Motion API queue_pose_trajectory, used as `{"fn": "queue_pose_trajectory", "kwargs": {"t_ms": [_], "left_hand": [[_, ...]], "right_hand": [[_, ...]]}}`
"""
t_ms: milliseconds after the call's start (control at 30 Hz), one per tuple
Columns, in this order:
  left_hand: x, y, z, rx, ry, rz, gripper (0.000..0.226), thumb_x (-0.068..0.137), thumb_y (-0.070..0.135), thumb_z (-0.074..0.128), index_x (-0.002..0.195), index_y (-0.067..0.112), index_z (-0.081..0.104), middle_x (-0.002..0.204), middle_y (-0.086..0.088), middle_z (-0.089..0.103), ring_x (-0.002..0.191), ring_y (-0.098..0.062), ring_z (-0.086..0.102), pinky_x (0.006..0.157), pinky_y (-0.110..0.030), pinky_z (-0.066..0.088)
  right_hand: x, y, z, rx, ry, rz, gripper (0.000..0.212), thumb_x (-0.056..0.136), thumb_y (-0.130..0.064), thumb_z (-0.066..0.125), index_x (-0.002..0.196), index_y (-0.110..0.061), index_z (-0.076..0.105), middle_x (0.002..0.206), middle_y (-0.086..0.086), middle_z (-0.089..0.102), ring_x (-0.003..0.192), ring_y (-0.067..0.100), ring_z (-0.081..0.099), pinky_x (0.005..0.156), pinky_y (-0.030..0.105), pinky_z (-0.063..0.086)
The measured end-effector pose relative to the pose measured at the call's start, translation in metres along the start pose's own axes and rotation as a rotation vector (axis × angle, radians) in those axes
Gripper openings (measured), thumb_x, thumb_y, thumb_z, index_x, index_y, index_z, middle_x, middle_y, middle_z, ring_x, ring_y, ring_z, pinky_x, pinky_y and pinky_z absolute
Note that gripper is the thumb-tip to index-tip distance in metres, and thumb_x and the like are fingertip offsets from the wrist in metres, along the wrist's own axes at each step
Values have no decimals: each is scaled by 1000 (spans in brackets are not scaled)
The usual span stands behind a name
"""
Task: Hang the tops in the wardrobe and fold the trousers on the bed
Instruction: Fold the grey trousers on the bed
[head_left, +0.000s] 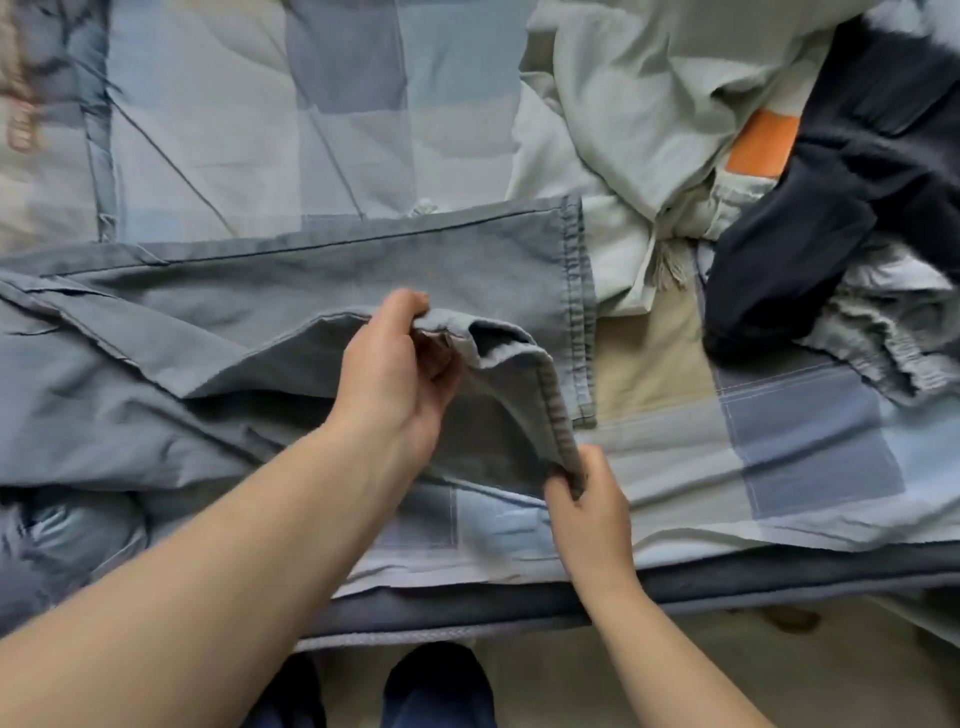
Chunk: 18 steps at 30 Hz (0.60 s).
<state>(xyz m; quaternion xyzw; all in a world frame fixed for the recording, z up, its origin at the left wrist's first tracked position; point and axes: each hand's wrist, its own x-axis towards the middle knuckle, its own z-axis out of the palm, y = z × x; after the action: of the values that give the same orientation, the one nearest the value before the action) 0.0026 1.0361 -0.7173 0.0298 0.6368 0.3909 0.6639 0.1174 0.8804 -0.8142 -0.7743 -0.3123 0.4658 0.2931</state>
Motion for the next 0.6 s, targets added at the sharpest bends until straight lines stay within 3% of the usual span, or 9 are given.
{"fn": "queue_pose_trajectory", "kwargs": {"t_ms": [100, 200, 367, 467, 600], "left_hand": [[22, 31, 47, 112, 10, 58, 22, 91, 16, 51, 71, 19, 44, 57, 4, 41, 44, -9, 44, 44, -15, 42], [40, 44, 92, 221, -45, 66, 19, 91, 19, 50, 72, 19, 46, 55, 7, 44, 49, -9, 52, 48, -16, 47], [73, 34, 133, 360, -101, 63, 13, 90, 17, 48, 78, 18, 49, 62, 7, 51, 67, -10, 59, 65, -24, 49], [96, 24, 131, 550, -187, 47, 9, 92, 25, 50, 87, 19, 55, 89, 5, 62, 88, -7, 63, 79, -28, 47], [116, 11, 97, 664, -155, 147, 11, 94, 33, 54, 87, 25, 55, 92, 8, 61, 92, -5, 61, 77, -28, 48]], "right_hand": [[22, -22, -4, 256, 28, 28, 16, 93, -21, 54, 92, -36, 58, 83, -21, 67, 79, -2, 62, 65, 13, 48], [49, -31, -17, 318, 83, 28, 10, 93, -26, 56, 90, -34, 62, 87, -20, 69, 82, -7, 62, 69, 8, 47], [89, -22, -33, 284, 72, 205, 16, 92, -33, 58, 80, -25, 64, 78, -6, 67, 53, 3, 61, 59, 26, 54], [103, -9, -30, 167, 35, 272, 19, 92, -30, 59, 82, -15, 65, 85, 8, 68, 75, 24, 65, 72, 38, 52], [113, 4, -32, -97, 88, 154, 19, 88, -35, 63, 79, -18, 63, 90, 4, 59, 84, 20, 52, 69, 26, 34]]}}
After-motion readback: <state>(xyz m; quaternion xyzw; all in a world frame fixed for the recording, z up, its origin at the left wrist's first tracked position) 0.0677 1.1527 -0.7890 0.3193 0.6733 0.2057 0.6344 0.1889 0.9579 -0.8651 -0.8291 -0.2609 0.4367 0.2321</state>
